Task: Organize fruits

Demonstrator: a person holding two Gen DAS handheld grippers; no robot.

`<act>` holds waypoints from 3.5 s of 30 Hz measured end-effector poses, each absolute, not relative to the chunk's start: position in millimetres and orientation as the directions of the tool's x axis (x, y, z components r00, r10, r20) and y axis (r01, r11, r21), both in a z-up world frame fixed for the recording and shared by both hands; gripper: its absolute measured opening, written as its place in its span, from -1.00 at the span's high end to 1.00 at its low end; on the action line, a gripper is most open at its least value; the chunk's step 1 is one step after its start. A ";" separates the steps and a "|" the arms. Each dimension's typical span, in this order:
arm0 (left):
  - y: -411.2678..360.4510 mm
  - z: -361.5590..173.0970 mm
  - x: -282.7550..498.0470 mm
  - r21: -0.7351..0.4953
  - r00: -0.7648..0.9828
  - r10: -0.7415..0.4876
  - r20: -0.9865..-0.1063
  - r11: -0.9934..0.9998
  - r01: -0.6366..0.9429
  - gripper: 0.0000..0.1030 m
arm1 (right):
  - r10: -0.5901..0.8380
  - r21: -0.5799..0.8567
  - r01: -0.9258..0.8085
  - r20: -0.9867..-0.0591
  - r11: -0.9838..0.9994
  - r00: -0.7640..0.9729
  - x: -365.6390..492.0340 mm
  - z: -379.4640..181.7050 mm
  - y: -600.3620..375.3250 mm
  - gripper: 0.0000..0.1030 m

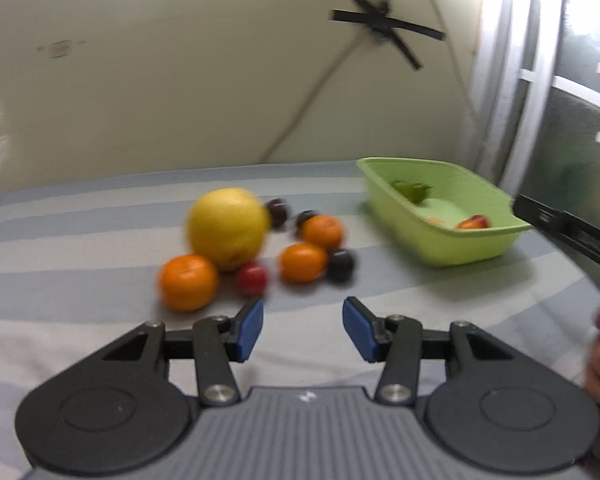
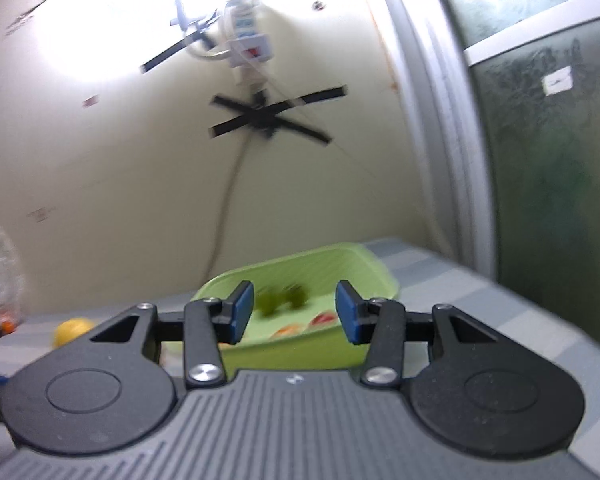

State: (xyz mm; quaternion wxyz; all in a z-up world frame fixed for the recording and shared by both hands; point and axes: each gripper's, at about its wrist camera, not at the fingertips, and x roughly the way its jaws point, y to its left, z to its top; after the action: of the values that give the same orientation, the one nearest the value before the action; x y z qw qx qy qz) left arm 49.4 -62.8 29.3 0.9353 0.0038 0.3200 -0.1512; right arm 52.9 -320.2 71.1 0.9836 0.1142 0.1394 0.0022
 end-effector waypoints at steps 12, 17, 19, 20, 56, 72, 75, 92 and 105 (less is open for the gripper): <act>-23.7 14.9 39.9 0.001 0.813 -0.138 -0.566 0.986 0.168 0.02 | 0.205 0.248 -0.112 -0.390 0.962 0.898 35.9 58.6 -252.6 0.06; -21.9 7.2 37.8 0.020 0.820 -0.111 -0.562 0.989 0.148 -0.02 | 0.216 0.292 -0.096 -0.412 0.951 0.885 41.3 55.1 -256.7 0.06; -21.0 7.6 36.3 0.026 0.831 -0.110 -0.545 0.989 0.148 -0.04 | 0.222 0.335 -0.079 -0.414 0.939 0.883 42.8 51.9 -265.5 0.06; -21.9 7.2 35.3 0.035 0.835 -0.104 -0.540 0.989 0.146 -0.04 | 0.228 0.350 -0.079 -0.409 0.933 0.884 40.7 50.8 -268.1 0.05; -23.5 5.8 30.0 0.076 0.864 -0.116 -0.489 0.982 0.175 -0.21 | 0.248 0.384 -0.098 -0.364 0.918 0.898 32.7 49.9 -268.6 -0.02; -23.6 6.0 31.5 0.075 0.861 -0.146 -0.487 0.975 0.208 -0.32 | 0.252 0.384 -0.103 -0.361 0.917 0.898 33.4 48.5 -269.9 -0.07; -23.4 6.8 28.7 0.078 0.869 -0.149 -0.472 0.975 0.210 -0.49 | 0.251 0.383 -0.102 -0.362 0.918 0.898 33.5 48.3 -269.6 -0.07; -8.9 9.7 26.4 -0.019 0.866 -0.237 -0.441 0.967 0.255 -0.50 | 0.273 0.325 -0.144 -0.395 0.935 0.877 41.2 49.2 -258.1 -0.08; 46.9 9.0 44.1 -0.312 0.883 -0.207 -0.422 0.947 0.074 -0.57 | 0.409 0.247 -0.329 -0.454 0.912 0.792 129.5 73.4 -156.8 -0.44</act>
State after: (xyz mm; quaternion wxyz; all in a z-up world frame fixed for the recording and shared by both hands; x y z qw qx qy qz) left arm 44.1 46.9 9.0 0.9594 -0.1448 0.2308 -0.0732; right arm 129.5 -156.8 73.4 0.9434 0.0777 0.2565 0.1954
